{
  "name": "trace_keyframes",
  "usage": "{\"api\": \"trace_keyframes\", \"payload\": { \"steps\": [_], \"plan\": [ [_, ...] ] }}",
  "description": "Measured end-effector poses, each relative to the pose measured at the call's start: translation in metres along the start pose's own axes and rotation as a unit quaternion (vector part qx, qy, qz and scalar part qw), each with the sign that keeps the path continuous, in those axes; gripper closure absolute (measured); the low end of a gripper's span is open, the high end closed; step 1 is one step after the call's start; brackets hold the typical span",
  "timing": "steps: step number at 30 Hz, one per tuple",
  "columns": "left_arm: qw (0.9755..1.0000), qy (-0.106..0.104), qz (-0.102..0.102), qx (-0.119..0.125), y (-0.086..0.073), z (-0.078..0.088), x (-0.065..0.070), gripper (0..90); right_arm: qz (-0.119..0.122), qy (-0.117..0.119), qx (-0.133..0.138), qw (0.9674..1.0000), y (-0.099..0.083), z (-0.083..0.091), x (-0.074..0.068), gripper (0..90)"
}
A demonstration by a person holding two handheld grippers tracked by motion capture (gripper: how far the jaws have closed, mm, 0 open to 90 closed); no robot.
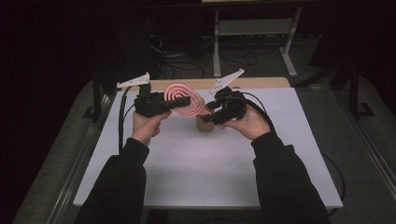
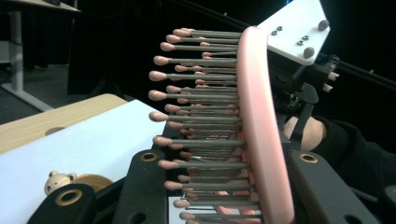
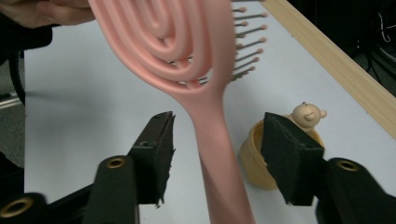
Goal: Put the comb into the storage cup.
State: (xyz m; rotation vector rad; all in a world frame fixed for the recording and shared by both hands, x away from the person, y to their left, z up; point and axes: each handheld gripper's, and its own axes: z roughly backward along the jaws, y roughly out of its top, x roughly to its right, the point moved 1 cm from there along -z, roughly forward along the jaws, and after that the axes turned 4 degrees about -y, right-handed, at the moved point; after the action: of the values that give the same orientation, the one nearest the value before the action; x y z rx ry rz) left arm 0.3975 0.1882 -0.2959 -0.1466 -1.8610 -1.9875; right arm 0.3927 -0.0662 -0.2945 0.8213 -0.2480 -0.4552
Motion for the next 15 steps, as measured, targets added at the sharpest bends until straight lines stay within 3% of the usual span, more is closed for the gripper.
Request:
{"api": "trace_keyframes", "payload": {
  "steps": [6,12,15],
  "plan": [
    [0.9999,0.012,-0.011,-0.002,0.002,0.001,0.000,63.1,-0.032,-0.024,0.005,0.9992,-0.006,0.003,0.007,15.0],
    [0.9983,0.040,-0.039,-0.016,0.006,0.001,0.003,63.1,-0.074,-0.032,0.006,0.9968,-0.015,0.006,0.016,0.0],
    [0.9984,0.038,-0.039,-0.014,0.009,0.000,0.003,63.1,-0.080,-0.035,0.012,0.9961,-0.023,0.008,0.021,0.0]
  ]
}}
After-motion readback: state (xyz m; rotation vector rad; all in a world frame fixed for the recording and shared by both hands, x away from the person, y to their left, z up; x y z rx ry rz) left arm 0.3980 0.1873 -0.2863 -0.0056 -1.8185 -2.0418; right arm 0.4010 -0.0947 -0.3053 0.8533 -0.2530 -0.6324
